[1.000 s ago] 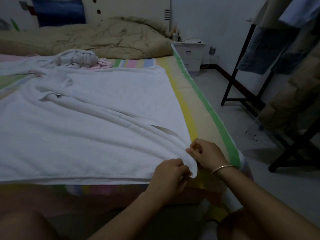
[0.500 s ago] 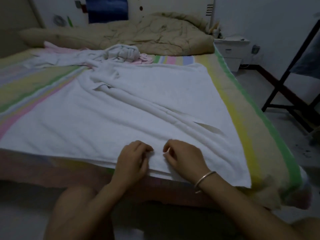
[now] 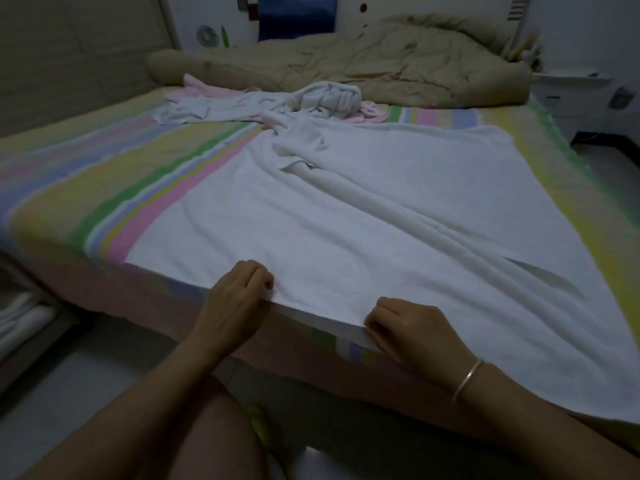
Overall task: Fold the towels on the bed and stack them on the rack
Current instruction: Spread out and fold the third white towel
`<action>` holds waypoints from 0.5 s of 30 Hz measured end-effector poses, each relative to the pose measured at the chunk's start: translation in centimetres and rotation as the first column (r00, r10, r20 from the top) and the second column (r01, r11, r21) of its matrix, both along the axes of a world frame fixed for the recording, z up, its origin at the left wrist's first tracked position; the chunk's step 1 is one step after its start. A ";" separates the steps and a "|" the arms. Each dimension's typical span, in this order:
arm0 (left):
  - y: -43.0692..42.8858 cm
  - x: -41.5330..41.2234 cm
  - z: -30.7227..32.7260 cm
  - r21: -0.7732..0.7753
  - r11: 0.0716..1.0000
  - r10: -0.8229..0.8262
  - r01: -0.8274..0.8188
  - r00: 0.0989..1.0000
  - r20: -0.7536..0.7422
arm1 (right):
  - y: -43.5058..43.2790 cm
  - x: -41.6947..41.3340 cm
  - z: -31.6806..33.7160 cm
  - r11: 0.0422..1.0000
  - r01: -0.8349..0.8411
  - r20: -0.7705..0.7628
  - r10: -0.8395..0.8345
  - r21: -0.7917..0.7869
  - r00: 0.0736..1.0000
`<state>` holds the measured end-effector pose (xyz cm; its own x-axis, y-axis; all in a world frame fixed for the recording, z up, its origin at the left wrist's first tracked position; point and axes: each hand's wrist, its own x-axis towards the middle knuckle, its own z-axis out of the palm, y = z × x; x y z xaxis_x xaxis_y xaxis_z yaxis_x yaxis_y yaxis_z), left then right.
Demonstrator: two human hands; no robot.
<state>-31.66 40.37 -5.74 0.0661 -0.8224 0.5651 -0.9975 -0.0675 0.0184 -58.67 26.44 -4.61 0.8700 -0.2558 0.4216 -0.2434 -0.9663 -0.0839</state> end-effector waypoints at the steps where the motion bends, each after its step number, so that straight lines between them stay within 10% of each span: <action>1: 0.1 0.5 -0.1 0.004 1.000 0.019 -0.019 1.000 0.008 | 0.2 -0.1 0.0 0.999 -0.038 -0.025 0.039 0.037 0.999; 7: 0.7 1.8 -0.8 0.074 0.997 0.010 -0.017 0.995 0.102 | 0.5 0.0 0.2 0.992 -0.076 -0.114 0.087 0.098 0.990; 15: 2.6 9.4 0.6 0.044 0.910 0.415 -0.413 0.909 -0.046 | 0.8 3.8 1.4 0.981 0.049 -0.188 -0.013 0.188 0.982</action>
<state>-22.26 42.94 -5.17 0.4332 -0.7325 0.5251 -0.8777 -0.4753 0.0610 -54.85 27.27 -3.17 0.9184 -0.3443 0.1952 -0.3020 -0.9284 -0.2168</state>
